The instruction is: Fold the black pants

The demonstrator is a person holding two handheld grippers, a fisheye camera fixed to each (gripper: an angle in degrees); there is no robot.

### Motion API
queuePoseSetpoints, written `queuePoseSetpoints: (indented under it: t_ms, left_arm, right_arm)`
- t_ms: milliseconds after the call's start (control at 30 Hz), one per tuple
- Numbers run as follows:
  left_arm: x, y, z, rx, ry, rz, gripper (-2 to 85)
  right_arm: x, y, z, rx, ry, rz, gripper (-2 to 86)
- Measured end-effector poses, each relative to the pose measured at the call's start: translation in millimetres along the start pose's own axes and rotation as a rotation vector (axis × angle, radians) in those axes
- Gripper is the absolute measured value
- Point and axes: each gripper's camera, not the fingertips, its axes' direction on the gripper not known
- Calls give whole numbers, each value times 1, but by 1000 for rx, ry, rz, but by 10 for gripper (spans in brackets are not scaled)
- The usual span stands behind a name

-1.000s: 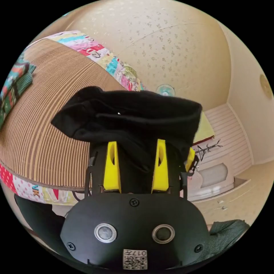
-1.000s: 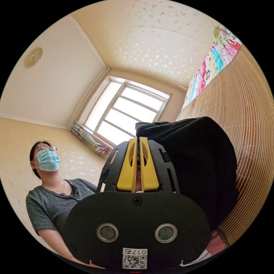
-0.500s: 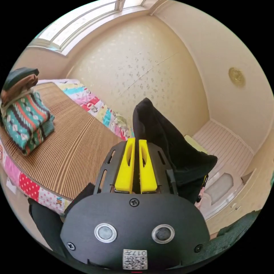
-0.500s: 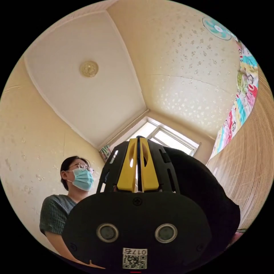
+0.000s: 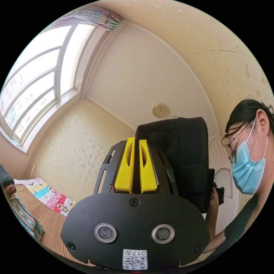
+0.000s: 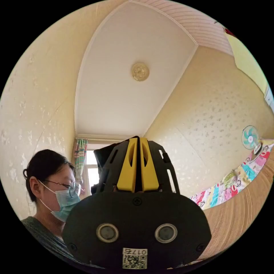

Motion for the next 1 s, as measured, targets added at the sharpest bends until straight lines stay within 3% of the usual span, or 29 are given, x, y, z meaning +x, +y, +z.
queuePoseSetpoints:
  t_ms: [100,233,300,333,367,400,467,633,800,1000]
  left_arm:
    - [3,14,-32,103,-23,-36,2]
    - [17,60,-78,229,-153,72,2]
    - [13,75,-91,232,-174,55,1]
    - [4,82,-93,200,-113,32,-1]
    - [-5,88,-87,147,-29,3,-2]
    - [-7,92,-83,126,-4,-5,-2]
    - [-3,111,-68,110,-52,26,-3]
    - [0,130,-39,144,-55,62,-3]
    - [22,132,-21,189,-175,141,-3]
    - [43,103,-27,286,-178,98,-3]
  right_arm:
    - [-21,22,-3,66,89,-120,11]
    - [-38,77,-33,246,172,-250,6]
    - [-72,125,-59,465,414,-530,4]
    - [-79,132,-59,485,499,-570,4]
    - [-80,142,-56,465,534,-590,3]
    - [-61,144,-49,375,427,-522,3]
    - [-26,157,-27,285,362,-444,2]
    - [61,188,17,144,505,-233,6]
    - [128,209,18,-172,269,-127,21]
    - [106,268,2,-567,338,-72,77]
